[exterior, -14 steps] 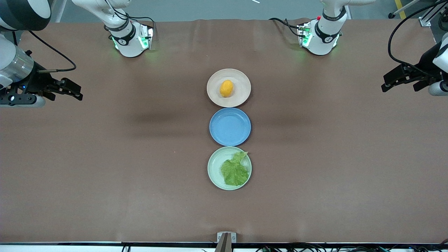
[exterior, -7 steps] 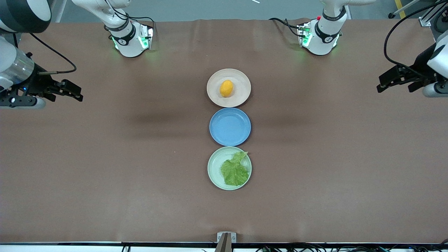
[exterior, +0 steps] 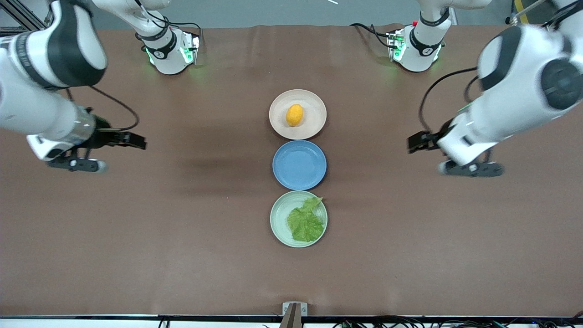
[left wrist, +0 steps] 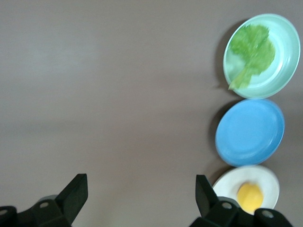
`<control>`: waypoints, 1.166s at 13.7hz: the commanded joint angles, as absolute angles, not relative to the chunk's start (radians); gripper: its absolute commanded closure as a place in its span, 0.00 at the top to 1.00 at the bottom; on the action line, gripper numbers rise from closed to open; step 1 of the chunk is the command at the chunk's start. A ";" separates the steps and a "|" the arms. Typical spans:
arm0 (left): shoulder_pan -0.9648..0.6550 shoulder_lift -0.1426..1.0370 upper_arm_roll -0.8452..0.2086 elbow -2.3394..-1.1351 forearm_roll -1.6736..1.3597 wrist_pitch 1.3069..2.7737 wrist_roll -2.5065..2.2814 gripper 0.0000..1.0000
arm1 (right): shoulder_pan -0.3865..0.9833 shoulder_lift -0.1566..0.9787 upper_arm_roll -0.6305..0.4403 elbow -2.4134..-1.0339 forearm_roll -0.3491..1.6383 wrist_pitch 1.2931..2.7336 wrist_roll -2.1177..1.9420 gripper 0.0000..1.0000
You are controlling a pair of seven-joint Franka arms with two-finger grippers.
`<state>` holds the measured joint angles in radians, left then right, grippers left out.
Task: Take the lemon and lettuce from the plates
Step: 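Reach the right gripper to the lemon while the left gripper reaches the lettuce, then grasp the lemon with the right gripper while the left gripper grasps the lettuce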
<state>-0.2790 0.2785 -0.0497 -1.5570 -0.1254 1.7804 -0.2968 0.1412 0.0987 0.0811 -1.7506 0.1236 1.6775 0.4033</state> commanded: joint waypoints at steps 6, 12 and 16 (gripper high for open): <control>-0.443 0.624 -0.046 -1.491 -0.162 2.322 -0.726 1.00 | 0.676 0.047 0.081 -1.960 0.166 2.003 1.148 1.00; -0.514 0.828 -0.046 -1.381 -0.164 2.621 -1.066 1.00 | 0.876 0.268 0.081 -2.008 0.049 2.287 1.417 1.00; -0.528 0.868 -0.046 -1.376 -0.164 2.687 -1.094 1.00 | 0.925 0.394 0.080 -2.006 -0.050 2.419 1.537 1.00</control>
